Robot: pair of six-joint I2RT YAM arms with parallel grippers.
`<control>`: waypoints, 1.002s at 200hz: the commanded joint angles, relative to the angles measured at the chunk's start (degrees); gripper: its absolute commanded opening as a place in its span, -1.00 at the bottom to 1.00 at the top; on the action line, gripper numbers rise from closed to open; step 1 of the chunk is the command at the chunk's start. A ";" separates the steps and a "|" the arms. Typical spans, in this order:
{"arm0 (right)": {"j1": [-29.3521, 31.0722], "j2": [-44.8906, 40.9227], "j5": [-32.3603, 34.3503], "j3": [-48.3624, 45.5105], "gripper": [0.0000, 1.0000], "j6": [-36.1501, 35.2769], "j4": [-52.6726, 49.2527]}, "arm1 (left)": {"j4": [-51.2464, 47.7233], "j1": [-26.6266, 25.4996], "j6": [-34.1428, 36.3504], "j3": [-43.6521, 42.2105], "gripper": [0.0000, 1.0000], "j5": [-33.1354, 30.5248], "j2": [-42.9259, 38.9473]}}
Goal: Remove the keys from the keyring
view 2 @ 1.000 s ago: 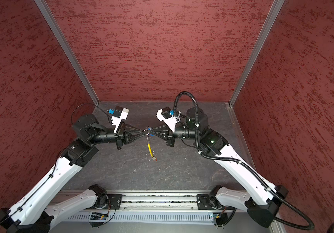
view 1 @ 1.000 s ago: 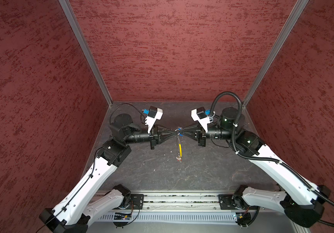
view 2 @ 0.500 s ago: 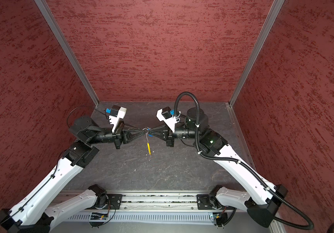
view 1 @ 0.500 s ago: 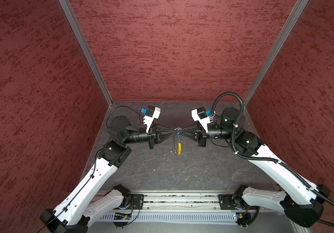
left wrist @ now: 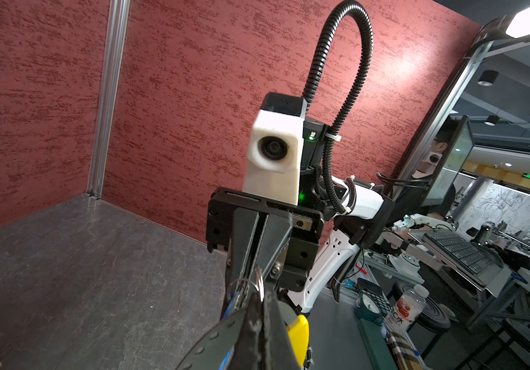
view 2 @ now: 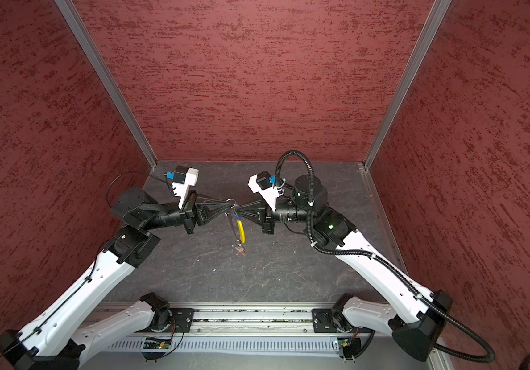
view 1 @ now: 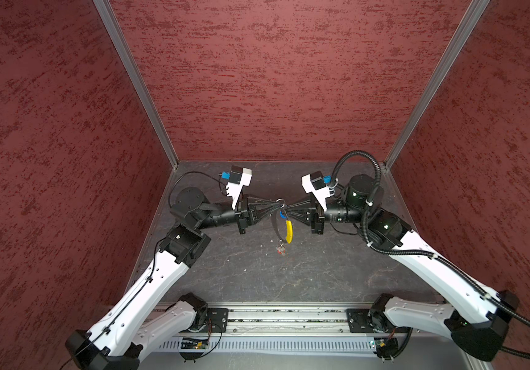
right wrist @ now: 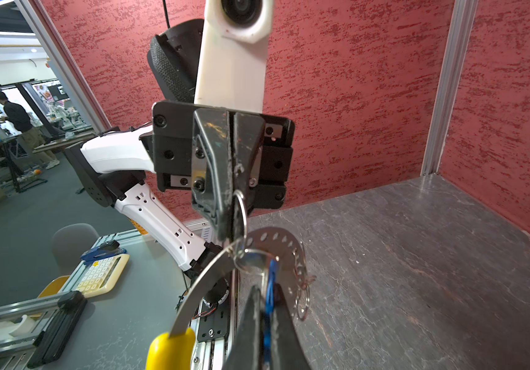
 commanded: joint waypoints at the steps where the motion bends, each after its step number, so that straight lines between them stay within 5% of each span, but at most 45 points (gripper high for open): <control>1: -0.19 -0.67 -0.54 -1.90 -1.00 2.88 4.35 | 6.29 -0.53 0.53 -0.96 -1.00 -3.31 -1.71; 104: -0.13 -4.10 2.67 -5.10 -1.00 7.70 8.79 | 8.51 -0.74 3.42 -2.61 -1.00 -1.29 -2.13; 136: -0.08 -4.66 4.50 -5.35 -0.24 8.52 9.14 | 7.62 -0.74 4.26 -2.26 -1.00 -0.56 -2.13; 200: -0.11 -8.97 10.54 -4.78 0.21 8.11 11.17 | 4.80 -0.66 6.33 -2.31 -1.00 -0.49 -3.28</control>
